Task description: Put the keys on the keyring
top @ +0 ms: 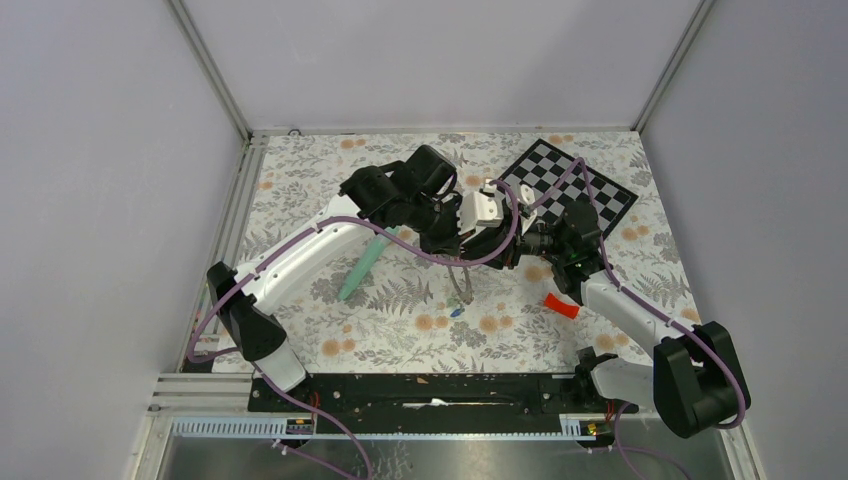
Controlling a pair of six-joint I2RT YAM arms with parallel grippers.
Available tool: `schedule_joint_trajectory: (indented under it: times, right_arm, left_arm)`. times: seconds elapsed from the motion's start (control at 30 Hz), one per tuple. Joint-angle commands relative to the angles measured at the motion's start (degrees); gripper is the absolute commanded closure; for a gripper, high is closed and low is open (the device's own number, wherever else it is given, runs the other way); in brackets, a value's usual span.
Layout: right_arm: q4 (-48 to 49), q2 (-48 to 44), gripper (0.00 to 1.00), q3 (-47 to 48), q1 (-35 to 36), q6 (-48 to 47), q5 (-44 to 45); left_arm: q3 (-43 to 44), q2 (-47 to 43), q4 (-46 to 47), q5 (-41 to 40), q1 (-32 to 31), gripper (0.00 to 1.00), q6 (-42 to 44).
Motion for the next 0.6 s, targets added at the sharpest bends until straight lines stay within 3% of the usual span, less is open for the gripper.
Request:
schedule_joint_trajectory:
  times: [0.0,0.23,0.4,0.57]
  right_arm:
    - [3.1,-0.1,0.71,0.3,0.1,0.3,0.0]
    - [3.1,0.0,0.79,0.4,0.1,0.4,0.0]
    - [3.0,-0.2,0.99,0.6,0.1,0.3,0.2]
    - [2.9,-1.0,1.0,1.1,0.1,0.3,0.3]
  left_arm:
    - [0.7,-2.2,3.7,2.4,-0.2,1.0,-0.8]
    - [0.3,-2.3,3.7,2.3,-0.2,1.0,-0.8]
    - [-0.1,-2.6,3.8,2.4,-0.1,1.0,-0.7]
    - [-2.3,-3.8,5.2,4.2,1.3,1.0,-0.5]
